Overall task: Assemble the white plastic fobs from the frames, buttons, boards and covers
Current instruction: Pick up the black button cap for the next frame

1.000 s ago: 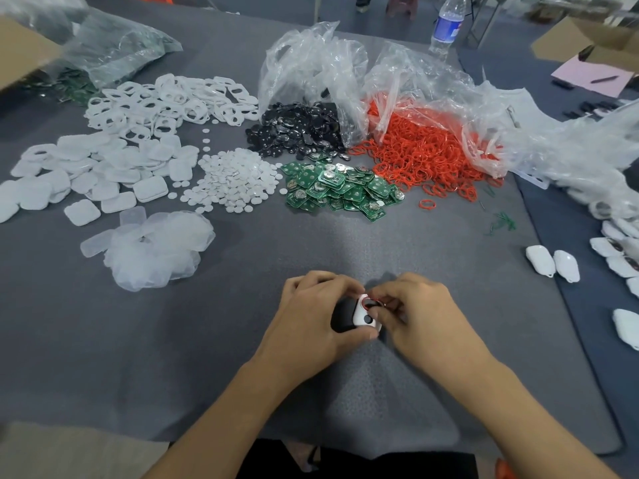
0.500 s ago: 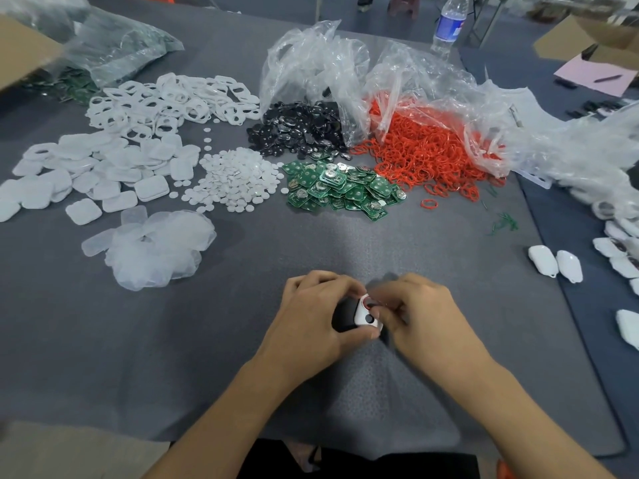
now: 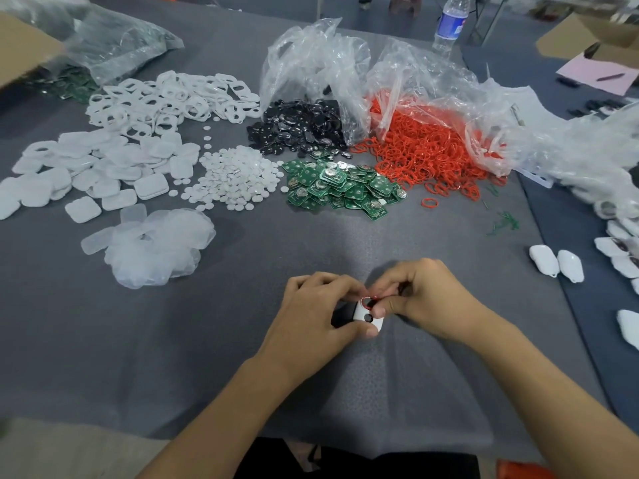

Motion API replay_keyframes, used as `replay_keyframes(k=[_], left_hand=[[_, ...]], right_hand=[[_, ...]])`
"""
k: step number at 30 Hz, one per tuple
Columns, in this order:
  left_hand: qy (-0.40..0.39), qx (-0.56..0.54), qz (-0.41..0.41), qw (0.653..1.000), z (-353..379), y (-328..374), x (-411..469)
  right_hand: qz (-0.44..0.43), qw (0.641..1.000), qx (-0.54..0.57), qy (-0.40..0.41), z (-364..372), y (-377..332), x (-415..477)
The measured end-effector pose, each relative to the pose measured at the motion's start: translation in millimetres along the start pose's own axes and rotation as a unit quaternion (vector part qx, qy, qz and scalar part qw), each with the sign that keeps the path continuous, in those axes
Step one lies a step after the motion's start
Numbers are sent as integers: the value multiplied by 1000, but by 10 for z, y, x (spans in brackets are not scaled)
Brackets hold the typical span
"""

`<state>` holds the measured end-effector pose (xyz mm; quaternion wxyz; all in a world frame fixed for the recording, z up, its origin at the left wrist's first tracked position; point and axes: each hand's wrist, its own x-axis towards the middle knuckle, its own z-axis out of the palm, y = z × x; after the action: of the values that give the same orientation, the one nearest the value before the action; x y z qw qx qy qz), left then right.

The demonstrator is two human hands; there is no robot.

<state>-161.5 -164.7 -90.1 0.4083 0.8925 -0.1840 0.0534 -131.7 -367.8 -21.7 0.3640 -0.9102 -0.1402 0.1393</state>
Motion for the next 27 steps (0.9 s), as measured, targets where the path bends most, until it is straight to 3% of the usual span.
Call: replay_keyframes(k=[5,7,15,18,21,23,27], left_hand=[[-12,6,-14,1000,25,-29,-3],[-15,15,-5,1000,31,-40,5],[5,30,51,998,48,-27,-7],[16,29,59,998,45,-14,-25],[12,26,55,998,30,-12,-19],[5,27,40,999,21,-7,-7],[11,43,42,998,20,35,-9]], right_hand=[[40,992,68,-100,-126,-55,168],[52,989,38,-131,-157,-91,257],[170,970,-67,-161,-129,-234,477],[170,971,-63,-153,-136,-253,465],[122,989,-43,-75,-87,-155,268],[75,997,1,30,67,-35,29],[-76,966,-21,248,497,152,-393]])
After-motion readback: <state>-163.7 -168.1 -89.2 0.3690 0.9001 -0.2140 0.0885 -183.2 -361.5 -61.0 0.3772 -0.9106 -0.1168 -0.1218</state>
